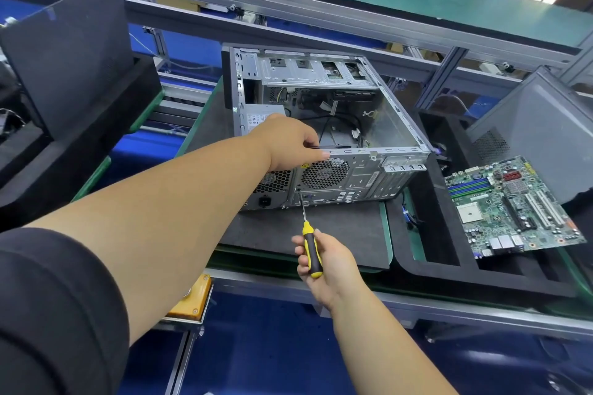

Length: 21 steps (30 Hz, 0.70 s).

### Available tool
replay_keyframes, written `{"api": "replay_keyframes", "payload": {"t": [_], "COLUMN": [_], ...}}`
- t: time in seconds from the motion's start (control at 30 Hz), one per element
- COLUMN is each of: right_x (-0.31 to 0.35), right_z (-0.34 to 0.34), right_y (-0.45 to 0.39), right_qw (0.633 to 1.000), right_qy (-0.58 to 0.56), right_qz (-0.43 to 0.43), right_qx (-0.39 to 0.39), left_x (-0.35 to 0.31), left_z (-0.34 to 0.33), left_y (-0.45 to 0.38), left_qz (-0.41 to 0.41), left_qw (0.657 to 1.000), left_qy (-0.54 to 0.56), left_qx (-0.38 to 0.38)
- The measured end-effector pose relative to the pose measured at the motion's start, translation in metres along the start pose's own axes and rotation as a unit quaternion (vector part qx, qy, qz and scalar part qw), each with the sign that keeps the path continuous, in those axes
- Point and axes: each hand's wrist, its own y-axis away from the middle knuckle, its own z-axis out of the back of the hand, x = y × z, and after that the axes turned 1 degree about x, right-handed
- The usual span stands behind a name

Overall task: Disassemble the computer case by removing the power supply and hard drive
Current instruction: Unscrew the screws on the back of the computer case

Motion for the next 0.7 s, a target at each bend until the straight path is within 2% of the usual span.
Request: {"api": "replay_keyframes", "payload": {"t": [0.23, 0.47, 0.6, 0.7], "right_x": [0.0008, -0.0024, -0.0002, -0.0014], "right_z": [-0.0005, -0.0003, -0.0003, 0.0015], "right_y": [0.0002, 0.0004, 0.0044, 0.0026], "right_qw": [0.997, 0.992, 1.0, 1.0], "right_qy": [0.053, 0.08, -0.005, -0.001], "right_qz": [0.02, 0.089, 0.024, 0.022], "right_qx": [-0.051, -0.027, 0.008, 0.011], "left_x": [0.0016, 0.0031, 0.0029, 0.0024], "left_z": [-0.0018, -0.0025, -0.0018, -0.0011], "left_y": [-0.0018, -0.003, -0.0031, -0.0037], "left_qz": [-0.01, -0.013, -0.014, -0.012], "left_qw": [1.0, 1.0, 1.0, 1.0], "left_qy": [-0.006, -0.012, -0.014, -0.016], "left_qx": [-0.006, -0.008, -0.005, -0.001]}}
